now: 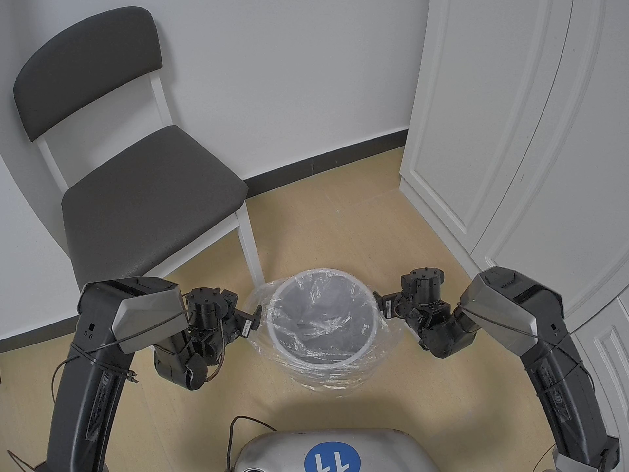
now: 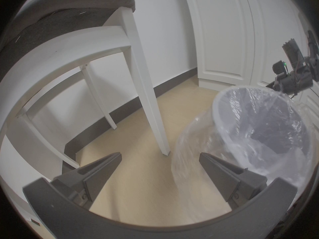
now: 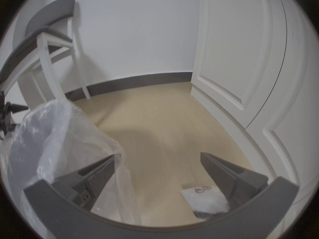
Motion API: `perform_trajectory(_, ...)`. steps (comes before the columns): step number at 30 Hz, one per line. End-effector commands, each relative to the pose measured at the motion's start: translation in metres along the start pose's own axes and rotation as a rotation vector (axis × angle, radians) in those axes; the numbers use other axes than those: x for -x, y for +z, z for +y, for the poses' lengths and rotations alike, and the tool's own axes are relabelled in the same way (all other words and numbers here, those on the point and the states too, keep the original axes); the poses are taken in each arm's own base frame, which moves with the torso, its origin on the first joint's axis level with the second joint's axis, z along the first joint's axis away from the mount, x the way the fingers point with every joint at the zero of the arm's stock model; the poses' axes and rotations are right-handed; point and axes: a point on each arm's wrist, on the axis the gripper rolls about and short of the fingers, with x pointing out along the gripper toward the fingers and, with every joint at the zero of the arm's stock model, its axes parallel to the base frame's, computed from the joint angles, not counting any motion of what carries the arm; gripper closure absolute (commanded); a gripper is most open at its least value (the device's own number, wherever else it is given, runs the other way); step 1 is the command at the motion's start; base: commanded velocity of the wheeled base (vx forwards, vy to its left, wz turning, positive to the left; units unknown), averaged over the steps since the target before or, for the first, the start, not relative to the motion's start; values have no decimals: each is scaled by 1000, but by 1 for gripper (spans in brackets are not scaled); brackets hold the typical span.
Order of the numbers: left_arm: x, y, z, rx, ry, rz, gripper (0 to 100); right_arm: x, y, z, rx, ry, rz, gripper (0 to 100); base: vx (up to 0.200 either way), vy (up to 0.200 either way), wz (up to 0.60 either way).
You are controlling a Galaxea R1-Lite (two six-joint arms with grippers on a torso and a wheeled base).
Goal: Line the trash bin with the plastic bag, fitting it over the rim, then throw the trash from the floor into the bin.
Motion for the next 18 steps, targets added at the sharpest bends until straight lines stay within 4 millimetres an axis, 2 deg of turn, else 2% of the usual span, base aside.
perform_trajectory(1,16,14,7,-20,-55,28,0,35,38,-12,94,6,-40,0,0,0,0)
perform_trajectory(7,27,18,8,-22,-52,35,0,43,48,-18,88,-3,-67,0,0,0,0)
perform_trajectory(12,43,18,9,-32,-63,71,0,59,46,-19,123,7,-27,0,0,0,0)
perform_trajectory(18,71,34,15,-34,-74,77,0,89,46,-25,162,80,31,0,0,0,0)
